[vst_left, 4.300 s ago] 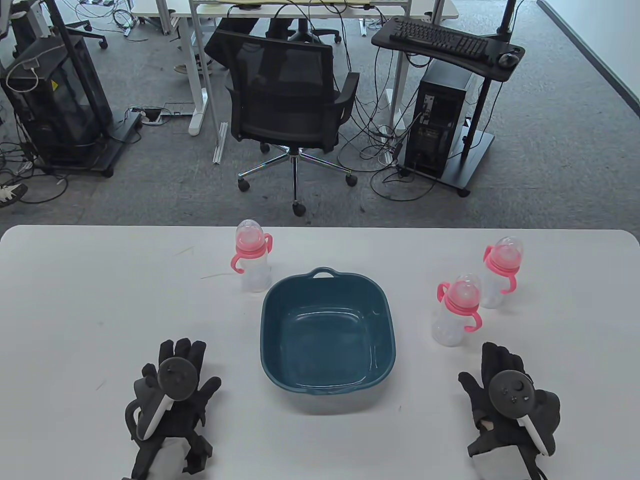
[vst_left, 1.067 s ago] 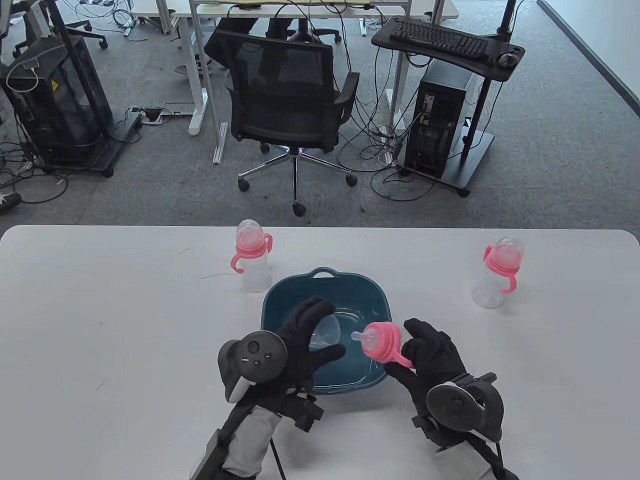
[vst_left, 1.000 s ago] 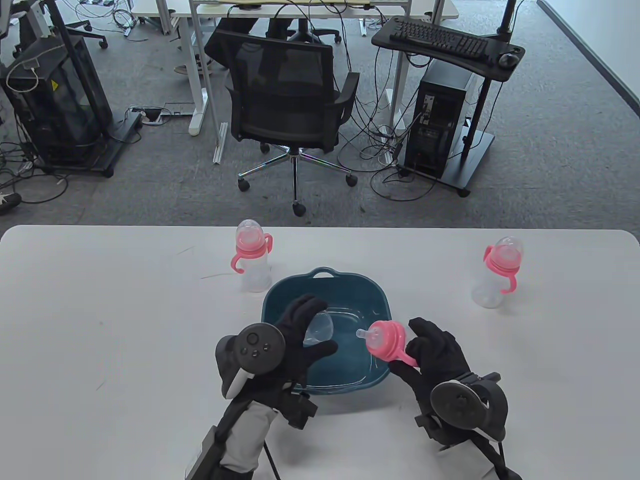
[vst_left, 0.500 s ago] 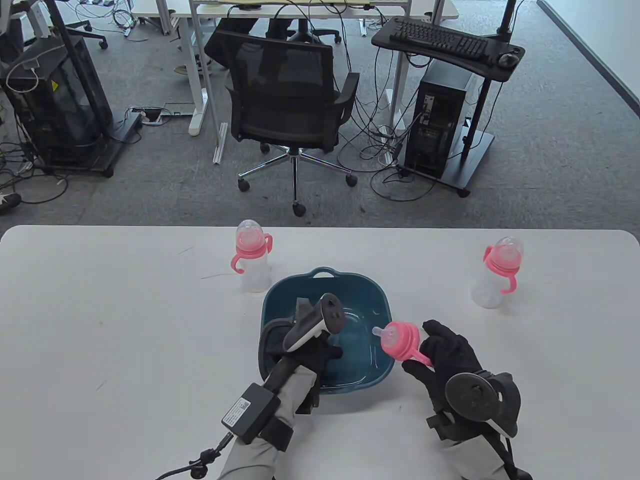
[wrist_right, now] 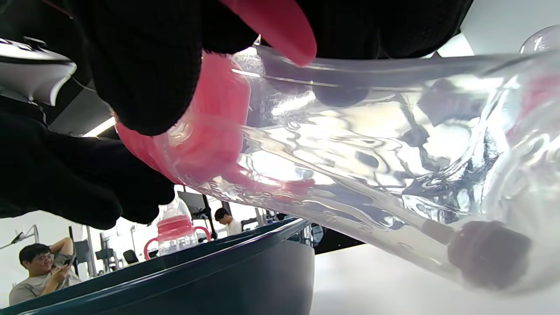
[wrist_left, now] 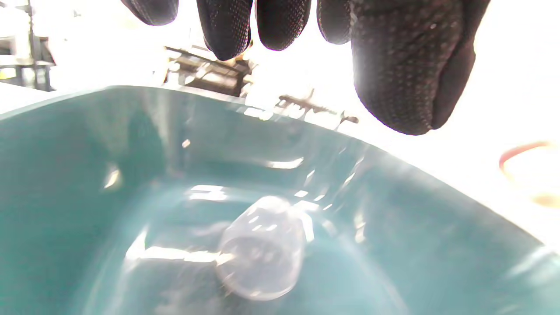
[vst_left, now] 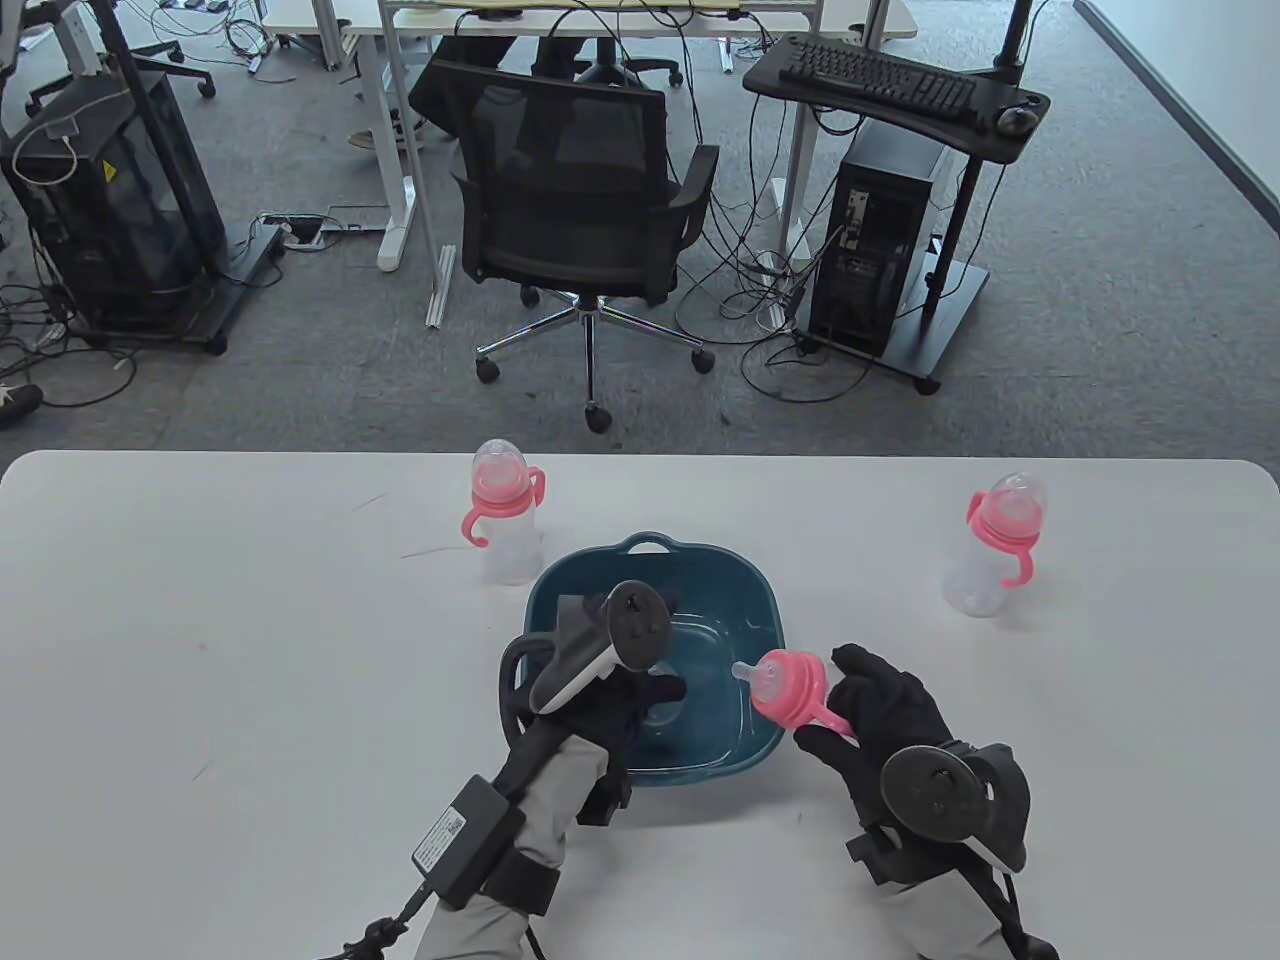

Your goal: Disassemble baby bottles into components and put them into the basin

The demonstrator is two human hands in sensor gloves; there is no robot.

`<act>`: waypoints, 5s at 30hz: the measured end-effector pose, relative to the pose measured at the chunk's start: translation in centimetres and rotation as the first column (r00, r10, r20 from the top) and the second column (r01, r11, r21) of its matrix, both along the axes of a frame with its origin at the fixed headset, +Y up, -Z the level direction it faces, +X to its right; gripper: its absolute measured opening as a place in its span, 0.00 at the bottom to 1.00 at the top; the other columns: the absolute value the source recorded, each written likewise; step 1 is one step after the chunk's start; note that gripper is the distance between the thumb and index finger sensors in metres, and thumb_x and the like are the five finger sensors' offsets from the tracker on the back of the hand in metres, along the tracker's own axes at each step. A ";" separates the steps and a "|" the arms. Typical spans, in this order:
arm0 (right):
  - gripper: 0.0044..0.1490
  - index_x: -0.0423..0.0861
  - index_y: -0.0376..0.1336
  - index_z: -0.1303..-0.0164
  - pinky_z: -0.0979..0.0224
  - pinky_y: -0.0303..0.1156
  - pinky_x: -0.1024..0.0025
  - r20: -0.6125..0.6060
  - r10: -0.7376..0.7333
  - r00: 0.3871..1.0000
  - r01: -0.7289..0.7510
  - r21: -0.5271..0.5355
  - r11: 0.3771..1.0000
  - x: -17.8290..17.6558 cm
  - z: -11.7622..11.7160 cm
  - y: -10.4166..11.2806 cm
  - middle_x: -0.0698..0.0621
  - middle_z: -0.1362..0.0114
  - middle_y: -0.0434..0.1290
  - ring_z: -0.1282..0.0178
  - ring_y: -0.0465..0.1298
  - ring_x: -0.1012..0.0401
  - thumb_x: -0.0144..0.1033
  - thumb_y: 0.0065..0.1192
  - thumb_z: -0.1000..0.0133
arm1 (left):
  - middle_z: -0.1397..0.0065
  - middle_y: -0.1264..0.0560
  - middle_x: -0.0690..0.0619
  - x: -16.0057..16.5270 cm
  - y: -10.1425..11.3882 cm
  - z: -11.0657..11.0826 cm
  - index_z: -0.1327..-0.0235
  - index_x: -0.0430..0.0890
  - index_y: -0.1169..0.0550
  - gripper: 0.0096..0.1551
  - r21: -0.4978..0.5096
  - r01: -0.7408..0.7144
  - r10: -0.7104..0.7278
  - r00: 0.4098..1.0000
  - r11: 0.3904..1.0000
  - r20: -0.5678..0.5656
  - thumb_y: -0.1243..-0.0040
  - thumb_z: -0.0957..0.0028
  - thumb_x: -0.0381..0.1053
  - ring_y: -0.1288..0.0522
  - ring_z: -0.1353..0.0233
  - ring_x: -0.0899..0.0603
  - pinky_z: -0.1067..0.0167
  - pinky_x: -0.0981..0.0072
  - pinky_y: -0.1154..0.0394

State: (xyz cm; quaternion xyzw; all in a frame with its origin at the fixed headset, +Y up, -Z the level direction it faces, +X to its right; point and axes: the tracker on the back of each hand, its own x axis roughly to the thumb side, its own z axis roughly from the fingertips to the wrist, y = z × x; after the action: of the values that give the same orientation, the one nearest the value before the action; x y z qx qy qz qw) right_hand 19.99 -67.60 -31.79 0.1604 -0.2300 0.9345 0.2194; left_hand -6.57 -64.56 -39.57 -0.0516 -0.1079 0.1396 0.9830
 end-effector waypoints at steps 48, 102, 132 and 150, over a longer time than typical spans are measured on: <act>0.61 0.54 0.49 0.17 0.25 0.55 0.29 -0.243 -0.059 0.968 0.033 -0.107 0.994 -2.2 0.5 -0.4 0.48 0.20 0.65 0.21 0.66 0.42 0.51 0.80 0.57 | 0.26 0.28 0.56 -0.9 0.7 6.3 0.32 0.64 0.28 0.47 0.051 -0.515 0.459 0.801 0.856 0.384 0.18 0.68 0.61 0.22 0.27 0.42 0.30 0.47 0.29; 0.61 0.51 0.48 0.17 0.27 0.58 0.30 -0.205 -0.086 0.975 0.064 -0.109 0.992 -2.1 0.1 -1.0 0.46 0.21 0.65 0.24 0.67 0.42 0.53 0.78 0.55 | 0.18 0.38 0.58 -1.2 -0.4 5.4 0.22 0.64 0.41 0.48 -0.025 -0.682 0.646 0.680 0.731 0.346 0.30 0.55 0.61 0.36 0.15 0.40 0.25 0.38 0.42; 0.61 0.50 0.48 0.17 0.27 0.58 0.30 -0.181 -0.079 0.980 0.057 -0.125 0.991 -1.9 -0.3 -1.2 0.45 0.21 0.65 0.24 0.67 0.42 0.53 0.78 0.54 | 0.20 0.36 0.55 -1.4 -0.8 4.8 0.20 0.64 0.42 0.52 -0.068 -0.589 0.585 0.771 0.805 0.250 0.28 0.57 0.63 0.38 0.15 0.38 0.23 0.36 0.51; 0.61 0.49 0.48 0.17 0.27 0.58 0.30 -0.180 -0.103 0.978 0.080 -0.127 0.989 -1.4 -0.1 -0.7 0.45 0.21 0.65 0.24 0.67 0.43 0.53 0.79 0.54 | 0.20 0.38 0.56 -0.1 -0.9 5.4 0.24 0.66 0.38 0.43 -0.003 -0.707 0.664 0.663 0.708 0.347 0.32 0.52 0.63 0.31 0.20 0.39 0.25 0.39 0.41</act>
State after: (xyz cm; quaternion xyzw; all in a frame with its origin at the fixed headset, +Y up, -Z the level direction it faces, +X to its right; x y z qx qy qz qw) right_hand 18.58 -68.35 -31.89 0.2228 -0.1597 0.9164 0.2918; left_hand -6.72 -65.50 -34.16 0.0357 -0.2875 0.4816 0.8271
